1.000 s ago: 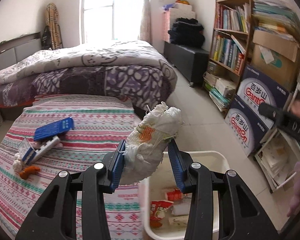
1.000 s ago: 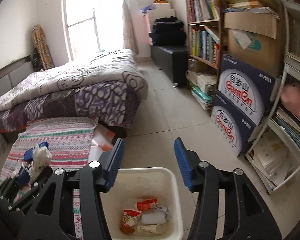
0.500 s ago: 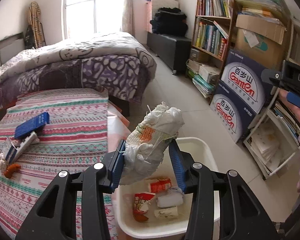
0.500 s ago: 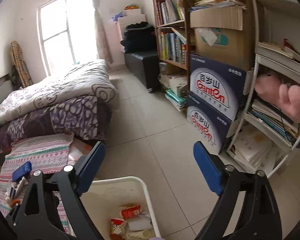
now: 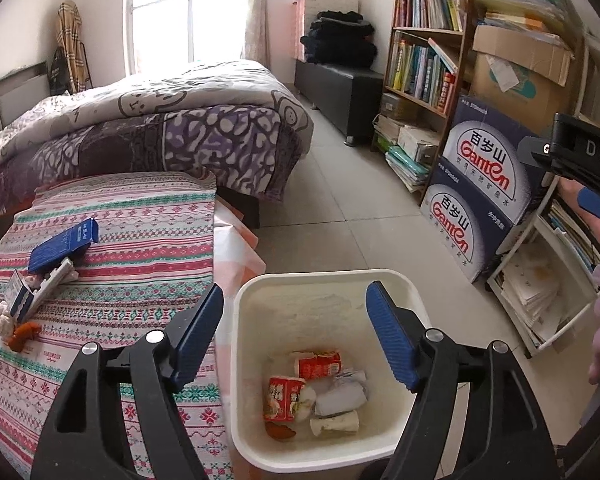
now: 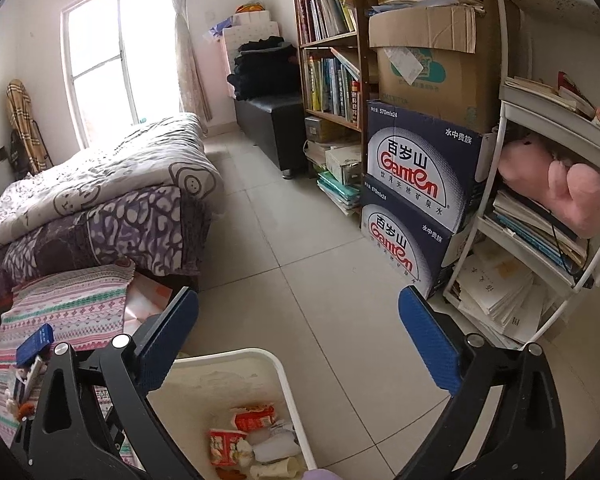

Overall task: Collect trash
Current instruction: 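Move the left tool to the blanket and grasp the other orange strip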

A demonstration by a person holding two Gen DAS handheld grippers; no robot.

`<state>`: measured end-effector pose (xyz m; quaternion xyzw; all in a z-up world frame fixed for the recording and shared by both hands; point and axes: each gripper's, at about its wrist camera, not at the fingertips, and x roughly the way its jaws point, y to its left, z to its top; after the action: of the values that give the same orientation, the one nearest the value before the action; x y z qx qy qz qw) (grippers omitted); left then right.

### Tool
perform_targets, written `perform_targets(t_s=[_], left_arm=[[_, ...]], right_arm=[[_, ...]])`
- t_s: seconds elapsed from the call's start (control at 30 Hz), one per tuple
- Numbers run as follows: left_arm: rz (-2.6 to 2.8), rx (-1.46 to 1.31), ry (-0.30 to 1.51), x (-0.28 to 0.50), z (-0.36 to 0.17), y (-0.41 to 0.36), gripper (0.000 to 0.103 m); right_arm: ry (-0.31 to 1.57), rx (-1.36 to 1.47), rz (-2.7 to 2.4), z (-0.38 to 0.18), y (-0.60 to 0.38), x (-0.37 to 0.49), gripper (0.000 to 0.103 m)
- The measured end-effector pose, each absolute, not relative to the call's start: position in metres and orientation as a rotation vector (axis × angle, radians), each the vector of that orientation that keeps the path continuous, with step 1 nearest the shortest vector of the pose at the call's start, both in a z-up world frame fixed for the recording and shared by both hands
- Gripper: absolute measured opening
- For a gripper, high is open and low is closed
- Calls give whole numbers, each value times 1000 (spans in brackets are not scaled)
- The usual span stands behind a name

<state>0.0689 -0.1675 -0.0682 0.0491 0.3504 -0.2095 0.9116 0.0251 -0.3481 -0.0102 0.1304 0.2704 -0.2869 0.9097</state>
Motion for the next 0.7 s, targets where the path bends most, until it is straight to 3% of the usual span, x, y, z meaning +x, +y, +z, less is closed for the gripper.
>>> perform_targets(t_s=[0.7], left_arm=[[-298, 155, 743, 84, -72, -106, 77]], right_arm=[[631, 305, -453, -16, -281, 69, 96]])
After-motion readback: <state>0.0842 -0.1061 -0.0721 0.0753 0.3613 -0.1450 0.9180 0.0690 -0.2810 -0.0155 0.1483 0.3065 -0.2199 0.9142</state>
